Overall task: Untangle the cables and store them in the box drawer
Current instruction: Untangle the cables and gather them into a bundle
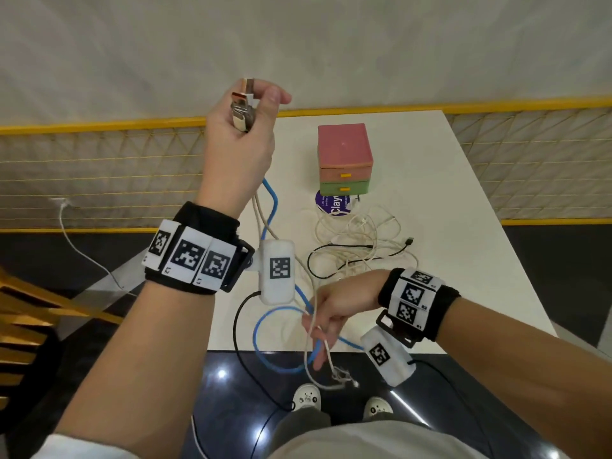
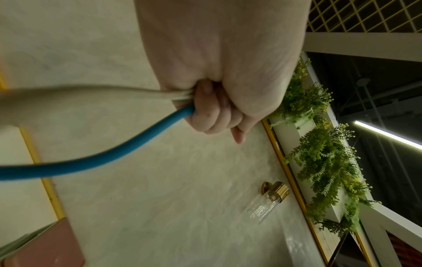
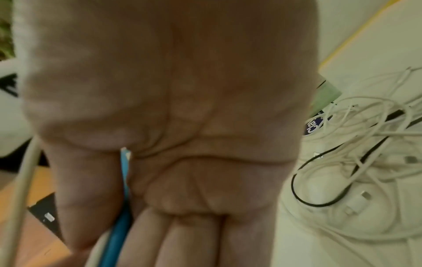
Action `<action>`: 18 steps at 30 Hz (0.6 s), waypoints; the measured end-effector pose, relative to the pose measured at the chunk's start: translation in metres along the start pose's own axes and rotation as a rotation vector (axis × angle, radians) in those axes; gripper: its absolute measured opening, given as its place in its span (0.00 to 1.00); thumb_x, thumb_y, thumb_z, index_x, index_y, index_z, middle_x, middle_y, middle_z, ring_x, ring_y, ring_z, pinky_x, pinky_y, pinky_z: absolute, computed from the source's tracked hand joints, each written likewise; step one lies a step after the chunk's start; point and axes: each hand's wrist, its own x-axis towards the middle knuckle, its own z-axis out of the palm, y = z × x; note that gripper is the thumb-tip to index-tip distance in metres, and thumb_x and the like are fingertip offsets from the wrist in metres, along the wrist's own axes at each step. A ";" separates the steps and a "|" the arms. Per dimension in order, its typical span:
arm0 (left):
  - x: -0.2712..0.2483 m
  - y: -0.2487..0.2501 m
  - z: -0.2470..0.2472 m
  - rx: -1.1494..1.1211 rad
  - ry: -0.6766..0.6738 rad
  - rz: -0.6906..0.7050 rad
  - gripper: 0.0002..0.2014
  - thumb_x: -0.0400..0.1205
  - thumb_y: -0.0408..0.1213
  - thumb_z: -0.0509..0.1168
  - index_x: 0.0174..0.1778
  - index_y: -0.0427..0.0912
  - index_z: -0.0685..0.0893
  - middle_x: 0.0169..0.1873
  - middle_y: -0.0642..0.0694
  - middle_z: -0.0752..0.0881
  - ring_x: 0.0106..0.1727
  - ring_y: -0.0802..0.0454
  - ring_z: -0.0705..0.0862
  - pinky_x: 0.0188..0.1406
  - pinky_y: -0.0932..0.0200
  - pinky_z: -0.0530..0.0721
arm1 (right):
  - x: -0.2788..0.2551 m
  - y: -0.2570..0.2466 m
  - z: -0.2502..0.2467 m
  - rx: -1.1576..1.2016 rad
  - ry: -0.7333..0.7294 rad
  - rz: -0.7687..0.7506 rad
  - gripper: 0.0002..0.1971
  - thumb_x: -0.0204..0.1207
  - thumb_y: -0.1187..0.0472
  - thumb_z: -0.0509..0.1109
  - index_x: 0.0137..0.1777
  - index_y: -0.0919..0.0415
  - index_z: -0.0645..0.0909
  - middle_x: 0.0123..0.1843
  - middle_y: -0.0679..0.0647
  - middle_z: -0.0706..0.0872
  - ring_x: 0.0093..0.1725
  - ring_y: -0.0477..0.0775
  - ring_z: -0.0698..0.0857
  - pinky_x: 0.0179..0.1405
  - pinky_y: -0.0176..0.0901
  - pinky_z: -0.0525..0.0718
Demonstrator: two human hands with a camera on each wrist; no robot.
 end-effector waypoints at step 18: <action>-0.022 -0.013 0.008 -0.108 -0.296 -0.325 0.14 0.89 0.43 0.57 0.37 0.47 0.78 0.16 0.58 0.64 0.17 0.57 0.57 0.16 0.67 0.58 | -0.024 0.064 -0.075 -0.432 1.031 0.090 0.08 0.74 0.68 0.66 0.49 0.60 0.85 0.43 0.49 0.82 0.47 0.50 0.80 0.45 0.34 0.75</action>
